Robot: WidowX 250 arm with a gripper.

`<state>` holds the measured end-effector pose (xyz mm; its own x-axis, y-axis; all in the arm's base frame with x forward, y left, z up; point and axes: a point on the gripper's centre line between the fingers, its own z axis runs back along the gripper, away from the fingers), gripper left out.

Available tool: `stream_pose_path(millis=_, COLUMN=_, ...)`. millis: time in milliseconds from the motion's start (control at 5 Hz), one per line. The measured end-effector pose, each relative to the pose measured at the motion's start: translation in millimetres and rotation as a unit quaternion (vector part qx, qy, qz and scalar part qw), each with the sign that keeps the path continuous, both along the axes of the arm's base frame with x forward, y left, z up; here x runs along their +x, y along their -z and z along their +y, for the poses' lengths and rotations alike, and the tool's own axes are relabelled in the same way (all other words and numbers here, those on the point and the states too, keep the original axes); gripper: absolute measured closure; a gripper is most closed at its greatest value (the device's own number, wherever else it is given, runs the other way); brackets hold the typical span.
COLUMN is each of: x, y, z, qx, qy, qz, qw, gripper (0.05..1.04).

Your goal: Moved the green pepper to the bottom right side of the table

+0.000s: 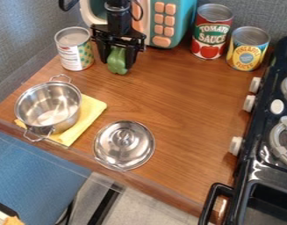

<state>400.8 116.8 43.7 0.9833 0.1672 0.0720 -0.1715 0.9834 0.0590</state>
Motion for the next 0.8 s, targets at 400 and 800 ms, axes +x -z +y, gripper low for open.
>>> stream_pose_path(millis=400, x=-27.9, y=-37.0, z=-58.7, qx=0.003, qy=0.090, qz=-0.030, qw=0.9955, gripper=0.296)
stream_pose_path(millis=800, x=-109.5, y=-20.5, z=-144.1, qx=0.022, qy=0.217, qz=0.007, qw=0.9760, gripper=0.297)
